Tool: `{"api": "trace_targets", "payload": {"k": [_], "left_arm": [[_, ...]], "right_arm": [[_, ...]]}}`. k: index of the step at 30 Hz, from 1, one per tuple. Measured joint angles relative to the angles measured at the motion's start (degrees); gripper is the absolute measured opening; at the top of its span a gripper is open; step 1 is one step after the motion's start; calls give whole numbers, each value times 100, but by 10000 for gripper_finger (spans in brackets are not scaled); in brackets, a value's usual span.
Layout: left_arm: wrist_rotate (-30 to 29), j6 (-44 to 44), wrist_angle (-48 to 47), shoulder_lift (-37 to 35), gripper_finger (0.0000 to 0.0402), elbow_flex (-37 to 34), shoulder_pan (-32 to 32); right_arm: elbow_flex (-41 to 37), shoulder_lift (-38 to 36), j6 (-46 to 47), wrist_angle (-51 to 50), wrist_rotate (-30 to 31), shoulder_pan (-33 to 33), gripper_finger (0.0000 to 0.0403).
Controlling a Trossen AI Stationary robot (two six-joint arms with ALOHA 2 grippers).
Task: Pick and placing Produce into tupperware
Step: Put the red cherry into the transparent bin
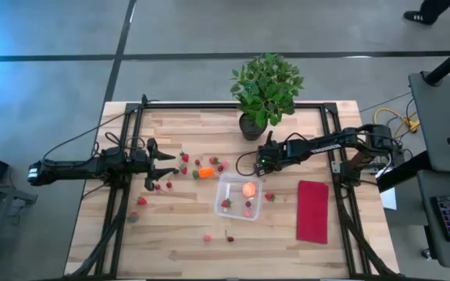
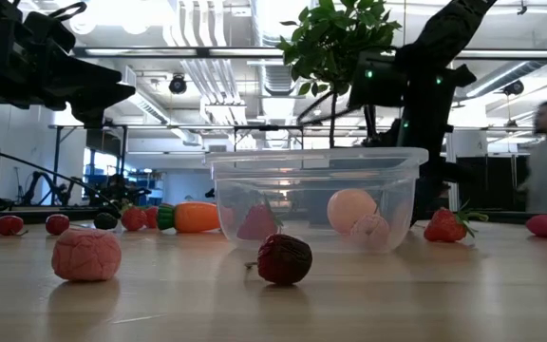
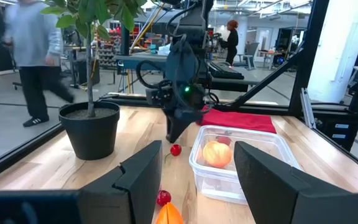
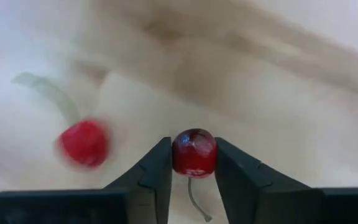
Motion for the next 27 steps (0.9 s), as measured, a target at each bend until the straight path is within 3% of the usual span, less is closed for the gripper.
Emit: {"api": "trace_targets", "payload": {"k": [9,14,20,24,27], "left_arm": [[0,0,0,-4,187,0,0],[-1,0,2,-5,187,0,1],[-1,0,-1,-3,187,0,1],[0,0,0,0,187,0,1],[-2,0,0,-3,187,0,0]], "right_arm": [[653,-1006,32,-1147,-431,548,95],[1172,-1343,109,-732,-1028,1261,95],[1959,-343,136,-488,-768,1743,110],[2571,434,-90,-819,-610,1816,153],[3055,722,-278,-1618,-154,1821,193]]}}
